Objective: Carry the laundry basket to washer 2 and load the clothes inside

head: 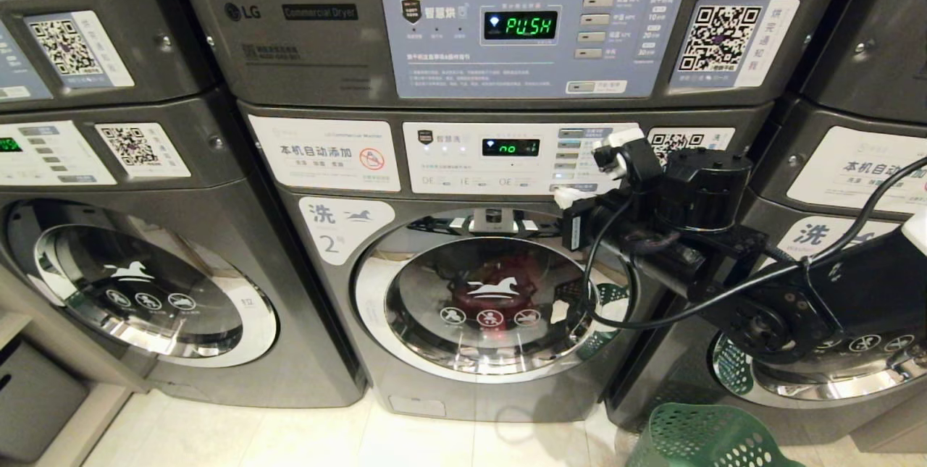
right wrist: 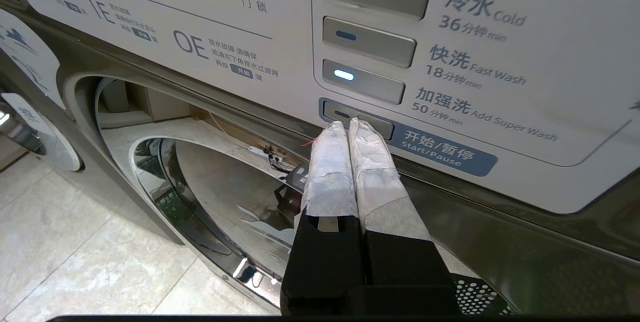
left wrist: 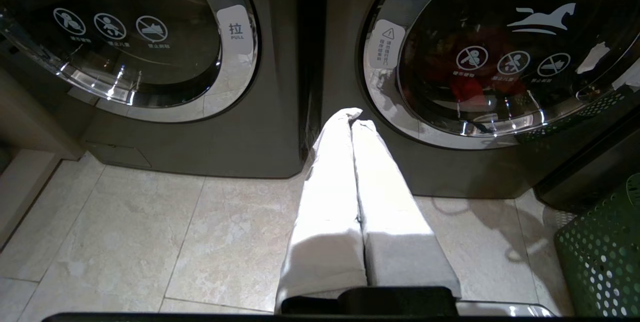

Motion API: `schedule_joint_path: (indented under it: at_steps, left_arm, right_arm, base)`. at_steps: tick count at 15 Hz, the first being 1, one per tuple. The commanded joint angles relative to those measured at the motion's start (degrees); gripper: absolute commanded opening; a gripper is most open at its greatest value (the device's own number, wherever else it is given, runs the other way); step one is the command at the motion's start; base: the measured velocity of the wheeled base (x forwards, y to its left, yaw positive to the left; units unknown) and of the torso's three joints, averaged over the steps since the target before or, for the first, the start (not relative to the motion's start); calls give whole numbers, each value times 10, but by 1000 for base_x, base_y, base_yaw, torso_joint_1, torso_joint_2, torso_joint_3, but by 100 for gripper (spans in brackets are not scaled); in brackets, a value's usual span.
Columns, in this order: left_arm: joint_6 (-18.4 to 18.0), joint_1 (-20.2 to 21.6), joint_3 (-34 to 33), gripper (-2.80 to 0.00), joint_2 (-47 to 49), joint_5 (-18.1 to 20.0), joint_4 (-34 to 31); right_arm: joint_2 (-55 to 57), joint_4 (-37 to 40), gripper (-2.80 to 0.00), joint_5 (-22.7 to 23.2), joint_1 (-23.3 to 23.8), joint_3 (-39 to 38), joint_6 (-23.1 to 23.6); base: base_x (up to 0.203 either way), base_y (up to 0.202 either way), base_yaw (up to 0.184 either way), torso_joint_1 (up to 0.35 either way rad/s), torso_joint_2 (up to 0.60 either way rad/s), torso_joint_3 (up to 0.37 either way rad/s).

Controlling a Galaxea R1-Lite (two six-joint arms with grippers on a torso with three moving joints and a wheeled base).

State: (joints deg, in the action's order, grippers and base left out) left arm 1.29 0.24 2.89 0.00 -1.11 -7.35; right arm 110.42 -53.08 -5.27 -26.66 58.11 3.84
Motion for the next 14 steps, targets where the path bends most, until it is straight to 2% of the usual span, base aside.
schedule_joint_path:
  at_steps: [1, 9, 14]
  left_arm:
    - [0, 0, 0, -280, 0, 0, 0]
    - [0, 0, 0, -280, 0, 0, 0]
    - [0, 0, 0, -280, 0, 0, 0]
  right_arm:
    - [-11, -2, -280, 2, 0, -8, 1]
    - [-30, -4, -280, 5, 6, -41, 8]
    - [-49, -60, -280, 9, 2, -105, 22]
  base:
    - [0, 0, 0, 0, 0, 0]
    - [0, 0, 0, 0, 0, 0]
    - [0, 0, 0, 0, 0, 0]
